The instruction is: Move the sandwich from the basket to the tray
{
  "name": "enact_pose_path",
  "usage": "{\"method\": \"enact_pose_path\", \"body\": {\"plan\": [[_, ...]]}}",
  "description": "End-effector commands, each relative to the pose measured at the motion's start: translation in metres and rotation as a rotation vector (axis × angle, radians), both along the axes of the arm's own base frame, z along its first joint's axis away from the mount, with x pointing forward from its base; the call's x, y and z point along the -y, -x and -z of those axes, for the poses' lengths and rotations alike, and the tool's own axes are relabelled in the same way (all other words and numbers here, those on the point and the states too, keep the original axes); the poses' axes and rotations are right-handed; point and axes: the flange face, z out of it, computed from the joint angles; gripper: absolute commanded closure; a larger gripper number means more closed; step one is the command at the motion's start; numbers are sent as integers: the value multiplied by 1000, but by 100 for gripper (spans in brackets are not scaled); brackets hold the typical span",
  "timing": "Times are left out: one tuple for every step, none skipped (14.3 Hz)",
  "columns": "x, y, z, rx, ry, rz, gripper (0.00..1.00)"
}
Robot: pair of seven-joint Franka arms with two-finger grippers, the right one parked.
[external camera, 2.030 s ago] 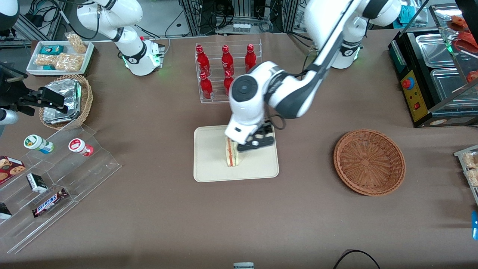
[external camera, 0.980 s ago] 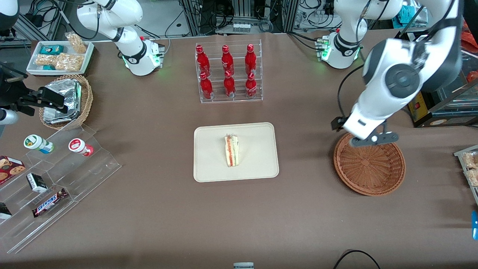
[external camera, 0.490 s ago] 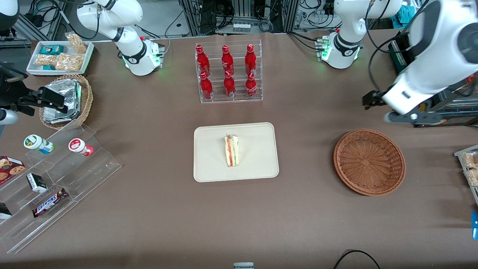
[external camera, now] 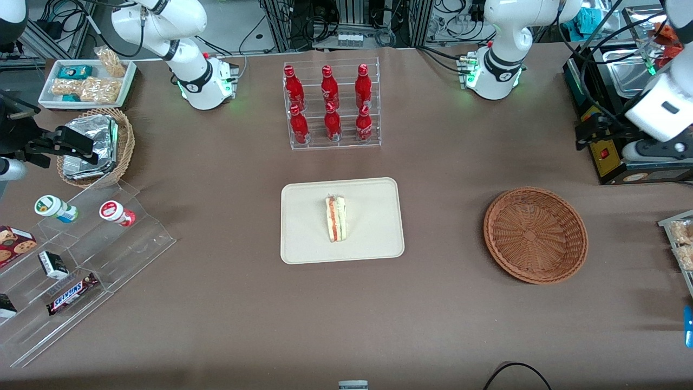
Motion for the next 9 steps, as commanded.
{"method": "enact_pose_path", "body": {"plan": [[-11,-3,-12,31,19,-17,0],[-12,-9,-11,46,36,-25,0],[-11,-15,-10,49,59,-30,0],[-10,-24,-13,59,66,-31,0],[-10,-28,-14,62,66,-31,0],[-10,-29,-13,61,66,-30,0],[-12,-29,-13,59,66,-33,0],[-19,-29,-12,57,74,-48,0],[-18,-28,-13,57,93,-50,0]]}}
